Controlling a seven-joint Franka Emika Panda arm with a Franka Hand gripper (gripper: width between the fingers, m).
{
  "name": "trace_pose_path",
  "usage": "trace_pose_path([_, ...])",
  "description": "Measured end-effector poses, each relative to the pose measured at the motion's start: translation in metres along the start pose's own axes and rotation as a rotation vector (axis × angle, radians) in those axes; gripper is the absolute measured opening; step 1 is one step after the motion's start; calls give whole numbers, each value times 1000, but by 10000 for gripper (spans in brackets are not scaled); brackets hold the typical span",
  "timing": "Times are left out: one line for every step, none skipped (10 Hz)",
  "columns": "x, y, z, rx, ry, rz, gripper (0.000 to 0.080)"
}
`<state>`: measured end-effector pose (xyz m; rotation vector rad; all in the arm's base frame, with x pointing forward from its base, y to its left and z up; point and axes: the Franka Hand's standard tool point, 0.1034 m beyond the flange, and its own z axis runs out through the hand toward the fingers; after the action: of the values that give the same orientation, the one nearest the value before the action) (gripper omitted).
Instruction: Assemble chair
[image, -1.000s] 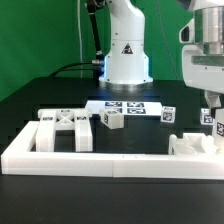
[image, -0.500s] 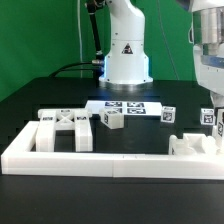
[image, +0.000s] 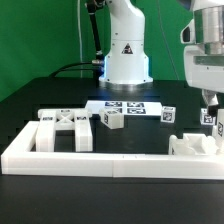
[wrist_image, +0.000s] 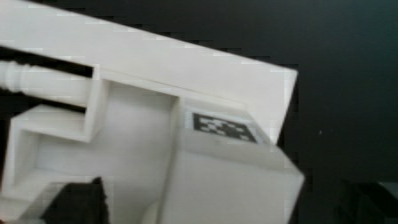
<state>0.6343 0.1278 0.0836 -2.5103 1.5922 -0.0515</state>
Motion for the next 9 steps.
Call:
trace_pose_path([-3,-1,1,0,-1,-104,646])
trace_pose_path([-5,-1,1,0,-1,-200,649])
trace_pose_path([-6,-2,1,-1,0,-294,649])
trace_pose_path([-6,-1,1,-3,0,-382,649])
trace_pose_path([-5,-1,1,-4,1,-485,649])
trace_pose_path([-3,-1,1,-4,1,-561,649])
trace_pose_path([-1,0,0,-7,1,-630,649])
trace_pose_path([1,0,-1,-17,2,-737,649])
trace_pose_path([2,0,-1,-28,5,-814,649])
